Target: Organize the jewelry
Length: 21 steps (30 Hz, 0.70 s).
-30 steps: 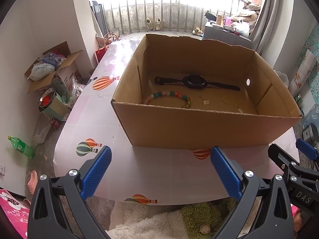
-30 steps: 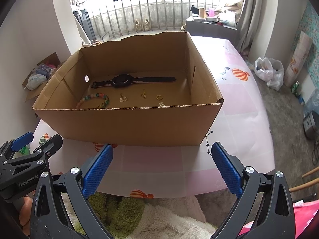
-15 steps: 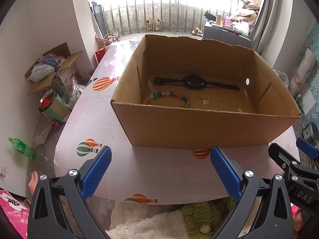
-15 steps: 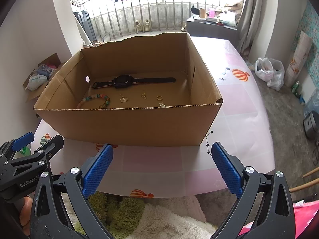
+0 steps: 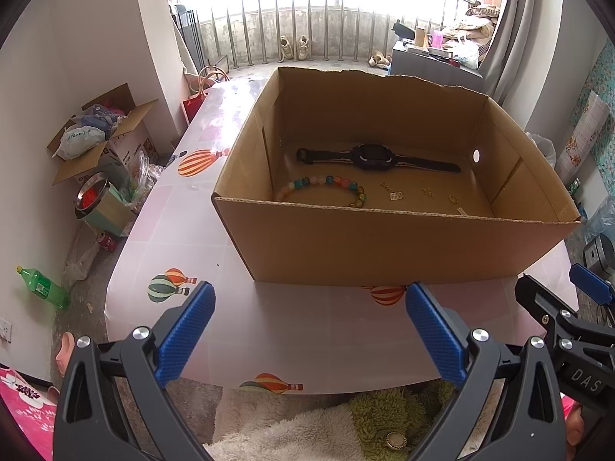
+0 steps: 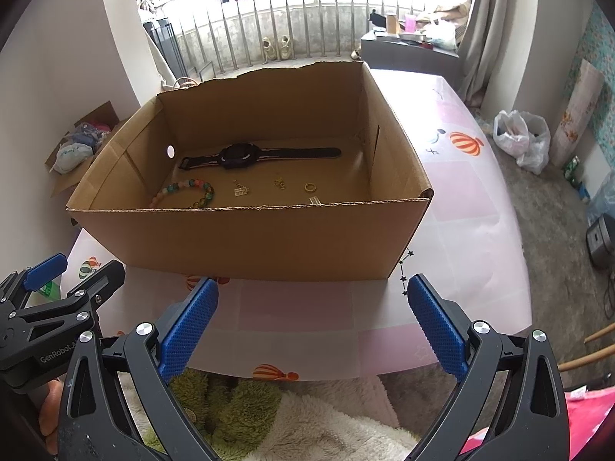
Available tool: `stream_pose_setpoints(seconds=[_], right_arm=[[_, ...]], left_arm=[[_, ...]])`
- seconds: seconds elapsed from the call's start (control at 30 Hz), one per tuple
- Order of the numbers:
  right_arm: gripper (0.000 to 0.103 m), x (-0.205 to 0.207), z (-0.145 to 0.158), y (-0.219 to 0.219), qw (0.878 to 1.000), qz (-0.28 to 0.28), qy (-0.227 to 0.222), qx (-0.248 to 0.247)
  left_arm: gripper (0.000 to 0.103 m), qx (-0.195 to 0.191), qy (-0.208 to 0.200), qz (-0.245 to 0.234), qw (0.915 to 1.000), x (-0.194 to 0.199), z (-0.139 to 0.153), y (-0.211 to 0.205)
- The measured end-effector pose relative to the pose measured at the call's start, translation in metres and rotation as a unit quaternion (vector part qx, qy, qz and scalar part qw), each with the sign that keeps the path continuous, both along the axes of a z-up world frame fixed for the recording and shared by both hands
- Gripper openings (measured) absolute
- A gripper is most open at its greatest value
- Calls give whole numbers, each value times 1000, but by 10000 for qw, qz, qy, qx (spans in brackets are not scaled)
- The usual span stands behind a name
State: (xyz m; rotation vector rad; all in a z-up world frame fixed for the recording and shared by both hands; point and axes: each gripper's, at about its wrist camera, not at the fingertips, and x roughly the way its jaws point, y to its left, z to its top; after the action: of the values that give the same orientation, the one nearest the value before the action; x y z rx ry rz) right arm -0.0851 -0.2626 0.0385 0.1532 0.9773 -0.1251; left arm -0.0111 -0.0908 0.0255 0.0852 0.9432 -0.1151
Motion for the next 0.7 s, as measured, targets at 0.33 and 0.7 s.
stream_pose_setpoints(seconds=[0.33, 0.7], right_arm=[[95, 1, 0, 0, 10000, 3, 31, 14], [95, 2, -1, 1, 10000, -3, 33, 17]], left_arm=[[97, 1, 0, -3, 10000, -1, 0, -1], [97, 5, -1, -24, 10000, 1, -1, 0]])
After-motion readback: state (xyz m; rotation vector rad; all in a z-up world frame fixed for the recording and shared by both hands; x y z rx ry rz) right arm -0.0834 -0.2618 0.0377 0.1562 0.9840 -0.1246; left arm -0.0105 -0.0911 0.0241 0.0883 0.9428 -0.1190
